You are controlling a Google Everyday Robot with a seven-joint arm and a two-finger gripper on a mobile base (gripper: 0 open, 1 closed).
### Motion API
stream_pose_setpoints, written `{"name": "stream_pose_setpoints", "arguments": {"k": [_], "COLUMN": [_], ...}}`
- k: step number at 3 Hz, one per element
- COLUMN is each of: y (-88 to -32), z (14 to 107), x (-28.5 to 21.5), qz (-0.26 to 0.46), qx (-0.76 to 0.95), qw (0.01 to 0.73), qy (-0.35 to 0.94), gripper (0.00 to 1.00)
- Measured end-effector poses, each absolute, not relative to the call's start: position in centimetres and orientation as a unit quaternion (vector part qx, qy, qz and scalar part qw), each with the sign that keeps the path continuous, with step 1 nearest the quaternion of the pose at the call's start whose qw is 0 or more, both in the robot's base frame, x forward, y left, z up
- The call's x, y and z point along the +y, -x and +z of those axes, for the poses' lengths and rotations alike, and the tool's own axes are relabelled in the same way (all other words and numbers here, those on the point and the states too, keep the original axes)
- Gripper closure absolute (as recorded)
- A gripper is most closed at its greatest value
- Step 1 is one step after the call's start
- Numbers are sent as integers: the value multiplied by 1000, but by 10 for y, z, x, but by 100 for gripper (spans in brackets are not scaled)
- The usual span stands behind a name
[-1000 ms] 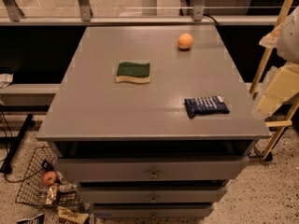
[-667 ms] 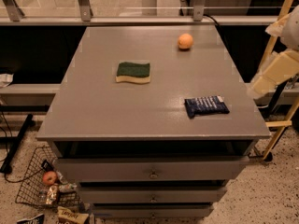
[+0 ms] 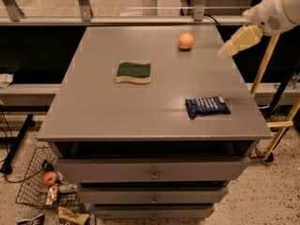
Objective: Move orange near rxbar blueberry
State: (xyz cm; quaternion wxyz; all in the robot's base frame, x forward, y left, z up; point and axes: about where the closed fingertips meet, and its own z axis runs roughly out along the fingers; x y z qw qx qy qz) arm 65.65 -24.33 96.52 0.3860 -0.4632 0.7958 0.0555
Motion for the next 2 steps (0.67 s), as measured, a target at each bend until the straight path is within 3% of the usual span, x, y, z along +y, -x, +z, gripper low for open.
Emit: {"name": "stream_pose_setpoints", "arguments": {"k": [2], "y": [-692], "z": [946], "x": [-236], "qz": [74], "qx": [800], "qw": [415], "qy": [428], "gripper": [0]}}
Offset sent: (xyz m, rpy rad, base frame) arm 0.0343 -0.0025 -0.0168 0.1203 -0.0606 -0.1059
